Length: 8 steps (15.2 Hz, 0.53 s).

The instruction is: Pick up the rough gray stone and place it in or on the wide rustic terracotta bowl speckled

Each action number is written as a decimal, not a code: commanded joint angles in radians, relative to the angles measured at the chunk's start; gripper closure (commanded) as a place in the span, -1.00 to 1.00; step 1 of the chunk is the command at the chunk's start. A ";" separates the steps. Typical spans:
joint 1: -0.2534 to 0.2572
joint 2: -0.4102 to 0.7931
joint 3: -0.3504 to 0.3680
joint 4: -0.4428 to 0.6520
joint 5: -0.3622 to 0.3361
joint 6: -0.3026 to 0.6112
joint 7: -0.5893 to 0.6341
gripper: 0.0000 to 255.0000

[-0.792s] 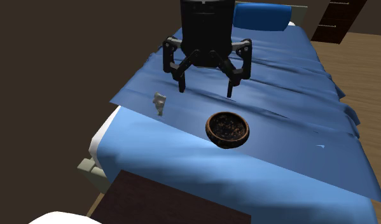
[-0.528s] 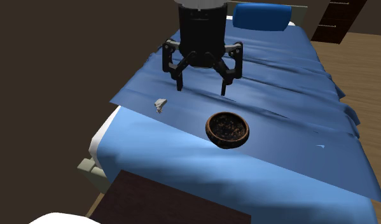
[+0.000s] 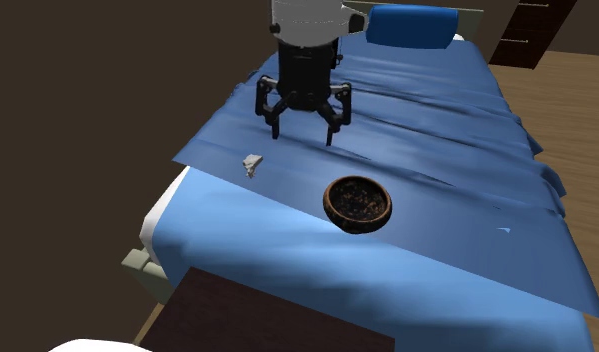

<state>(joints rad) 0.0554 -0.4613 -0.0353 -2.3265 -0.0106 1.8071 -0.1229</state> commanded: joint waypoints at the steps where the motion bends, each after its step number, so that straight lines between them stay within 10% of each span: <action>1: 0.013 0.068 0.008 0.019 0.017 0.041 0.005 -1.00; 8: 0.053 0.322 0.037 0.138 0.075 0.145 0.011 -1.00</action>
<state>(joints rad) 0.1046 -0.1810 -0.0007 -2.2111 0.0570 1.9381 -0.1093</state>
